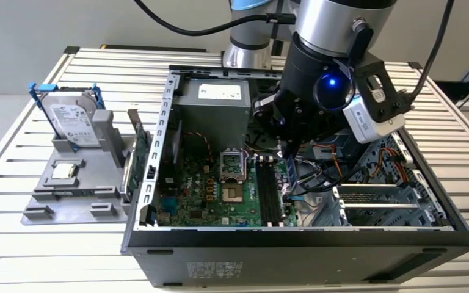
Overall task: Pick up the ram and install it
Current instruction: 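Insert the ram into the slot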
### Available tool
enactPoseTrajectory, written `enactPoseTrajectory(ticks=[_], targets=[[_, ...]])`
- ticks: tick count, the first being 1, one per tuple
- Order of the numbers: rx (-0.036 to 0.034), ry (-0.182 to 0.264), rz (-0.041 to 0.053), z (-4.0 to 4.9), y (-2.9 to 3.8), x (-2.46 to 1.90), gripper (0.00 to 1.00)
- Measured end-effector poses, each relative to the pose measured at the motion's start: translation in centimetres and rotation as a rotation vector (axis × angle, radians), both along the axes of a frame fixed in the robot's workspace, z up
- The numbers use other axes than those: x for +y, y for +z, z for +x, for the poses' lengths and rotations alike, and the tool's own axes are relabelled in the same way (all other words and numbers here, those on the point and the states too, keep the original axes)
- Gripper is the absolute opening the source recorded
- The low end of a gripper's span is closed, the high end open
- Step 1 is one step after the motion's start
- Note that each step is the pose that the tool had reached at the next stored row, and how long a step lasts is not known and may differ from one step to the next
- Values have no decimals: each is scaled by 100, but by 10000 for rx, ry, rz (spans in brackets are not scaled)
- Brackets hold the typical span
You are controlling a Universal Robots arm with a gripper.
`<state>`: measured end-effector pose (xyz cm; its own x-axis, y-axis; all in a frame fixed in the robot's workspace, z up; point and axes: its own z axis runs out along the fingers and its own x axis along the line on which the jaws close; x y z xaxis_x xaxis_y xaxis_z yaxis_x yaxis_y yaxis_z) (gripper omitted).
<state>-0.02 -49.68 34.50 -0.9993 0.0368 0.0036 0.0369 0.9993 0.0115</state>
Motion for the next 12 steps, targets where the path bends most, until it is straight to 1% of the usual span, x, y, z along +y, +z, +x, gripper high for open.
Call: enactPoseTrajectory(ticks=[12], targets=[[0, 0, 1, 0, -38, 1, 0]])
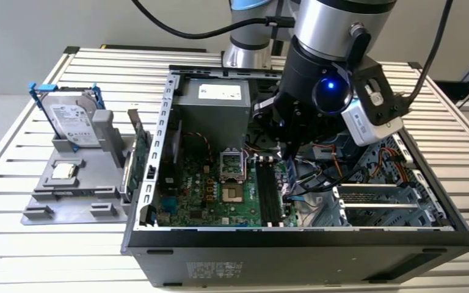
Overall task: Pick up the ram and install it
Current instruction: 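Insert the ram into the slot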
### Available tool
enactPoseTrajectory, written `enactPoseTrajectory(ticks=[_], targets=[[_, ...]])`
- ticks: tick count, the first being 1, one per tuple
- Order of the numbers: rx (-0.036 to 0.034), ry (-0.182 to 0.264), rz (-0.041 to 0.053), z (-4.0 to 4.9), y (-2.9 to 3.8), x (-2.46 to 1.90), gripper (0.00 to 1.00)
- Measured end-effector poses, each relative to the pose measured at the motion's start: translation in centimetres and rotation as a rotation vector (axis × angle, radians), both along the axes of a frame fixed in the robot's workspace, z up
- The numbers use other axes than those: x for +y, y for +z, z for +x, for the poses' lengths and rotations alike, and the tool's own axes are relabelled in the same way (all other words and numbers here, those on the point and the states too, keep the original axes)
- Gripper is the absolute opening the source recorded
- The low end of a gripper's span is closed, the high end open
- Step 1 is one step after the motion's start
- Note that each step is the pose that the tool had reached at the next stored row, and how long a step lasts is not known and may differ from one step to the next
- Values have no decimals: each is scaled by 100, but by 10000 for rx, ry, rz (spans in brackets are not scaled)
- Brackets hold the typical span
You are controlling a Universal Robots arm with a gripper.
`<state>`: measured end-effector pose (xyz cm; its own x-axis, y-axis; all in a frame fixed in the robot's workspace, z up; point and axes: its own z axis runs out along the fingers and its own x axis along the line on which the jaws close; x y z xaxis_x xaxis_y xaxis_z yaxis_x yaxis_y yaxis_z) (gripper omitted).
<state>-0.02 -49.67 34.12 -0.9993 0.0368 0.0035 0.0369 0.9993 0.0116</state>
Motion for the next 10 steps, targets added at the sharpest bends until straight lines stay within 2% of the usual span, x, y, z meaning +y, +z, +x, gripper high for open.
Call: enactPoseTrajectory(ticks=[10], targets=[[0, 0, -1, 0, -28, 1, 0]])
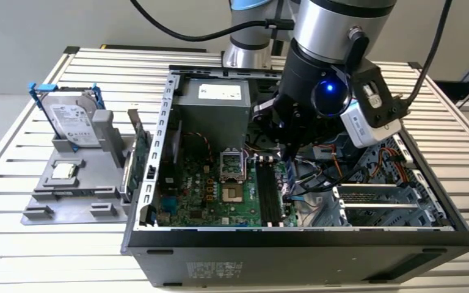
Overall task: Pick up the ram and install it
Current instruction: 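Insert the ram into the slot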
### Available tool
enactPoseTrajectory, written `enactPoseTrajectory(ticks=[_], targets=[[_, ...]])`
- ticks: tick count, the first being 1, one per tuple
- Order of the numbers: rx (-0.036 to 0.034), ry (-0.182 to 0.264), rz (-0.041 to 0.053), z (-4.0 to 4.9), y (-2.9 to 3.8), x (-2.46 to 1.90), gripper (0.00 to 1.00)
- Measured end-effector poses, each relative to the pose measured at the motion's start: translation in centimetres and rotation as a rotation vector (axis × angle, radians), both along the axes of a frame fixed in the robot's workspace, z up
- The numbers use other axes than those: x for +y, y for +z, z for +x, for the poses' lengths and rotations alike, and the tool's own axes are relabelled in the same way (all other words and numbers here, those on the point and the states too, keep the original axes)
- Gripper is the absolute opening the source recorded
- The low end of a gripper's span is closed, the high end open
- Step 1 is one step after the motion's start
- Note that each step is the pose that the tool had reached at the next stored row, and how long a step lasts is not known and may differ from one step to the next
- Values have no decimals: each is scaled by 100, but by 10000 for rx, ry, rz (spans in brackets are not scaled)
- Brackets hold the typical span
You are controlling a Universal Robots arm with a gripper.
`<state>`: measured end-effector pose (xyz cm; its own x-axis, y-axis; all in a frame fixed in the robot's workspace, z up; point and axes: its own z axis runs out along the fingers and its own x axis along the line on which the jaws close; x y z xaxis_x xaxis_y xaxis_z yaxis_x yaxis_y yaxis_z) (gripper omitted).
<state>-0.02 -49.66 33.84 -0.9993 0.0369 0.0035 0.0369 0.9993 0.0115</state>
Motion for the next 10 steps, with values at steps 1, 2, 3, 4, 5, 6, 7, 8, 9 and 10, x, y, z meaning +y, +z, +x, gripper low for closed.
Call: enactPoseTrajectory(ticks=[1, 2, 3, 4, 5, 6, 7, 8, 9, 10], targets=[[0, 0, 0, 0, -3, 0, 0], [0, 0, 0, 0, -6, 0, 0], [0, 0, 0, 0, -8, 0, 0], [0, 0, 0, 0, -11, 0, 0], [0, 0, 0, 0, -14, 0, 0], [0, -2, 1, -1, -17, 0, 0], [0, -2, 0, -1, -20, 0, 0], [0, -1, 1, -1, -23, 0, 0], [0, -1, 0, -1, -26, 0, 0], [0, -1, 1, -1, -29, 0, 0]])
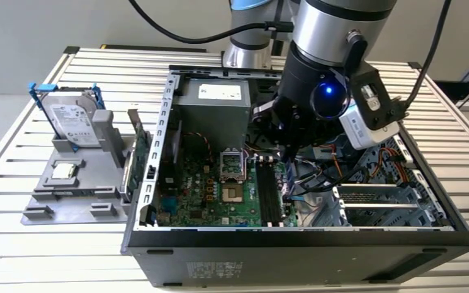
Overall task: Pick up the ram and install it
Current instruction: 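Insert the ram into the slot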
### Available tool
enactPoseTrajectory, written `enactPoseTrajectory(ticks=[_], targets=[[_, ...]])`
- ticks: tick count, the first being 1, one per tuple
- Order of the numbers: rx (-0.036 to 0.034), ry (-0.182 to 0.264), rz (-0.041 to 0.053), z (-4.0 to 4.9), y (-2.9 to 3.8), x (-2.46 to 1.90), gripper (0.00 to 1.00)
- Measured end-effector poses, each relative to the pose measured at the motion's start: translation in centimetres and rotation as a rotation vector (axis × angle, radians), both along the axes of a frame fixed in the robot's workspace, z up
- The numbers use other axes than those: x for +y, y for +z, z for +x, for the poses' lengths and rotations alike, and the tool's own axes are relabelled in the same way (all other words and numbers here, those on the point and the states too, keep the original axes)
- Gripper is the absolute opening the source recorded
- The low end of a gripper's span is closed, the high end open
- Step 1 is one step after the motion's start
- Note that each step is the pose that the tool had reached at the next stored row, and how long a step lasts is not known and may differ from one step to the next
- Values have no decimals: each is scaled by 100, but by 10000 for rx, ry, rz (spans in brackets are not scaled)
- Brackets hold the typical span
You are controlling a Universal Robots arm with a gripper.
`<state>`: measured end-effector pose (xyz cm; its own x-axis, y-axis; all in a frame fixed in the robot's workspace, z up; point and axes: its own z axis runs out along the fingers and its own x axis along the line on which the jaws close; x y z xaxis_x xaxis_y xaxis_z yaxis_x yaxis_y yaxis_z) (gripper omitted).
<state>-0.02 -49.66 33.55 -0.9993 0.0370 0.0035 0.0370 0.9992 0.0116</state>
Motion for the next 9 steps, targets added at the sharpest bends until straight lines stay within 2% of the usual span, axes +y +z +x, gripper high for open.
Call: enactPoseTrajectory(ticks=[9], targets=[[0, 0, 0, 0, -26, 0, 0]])
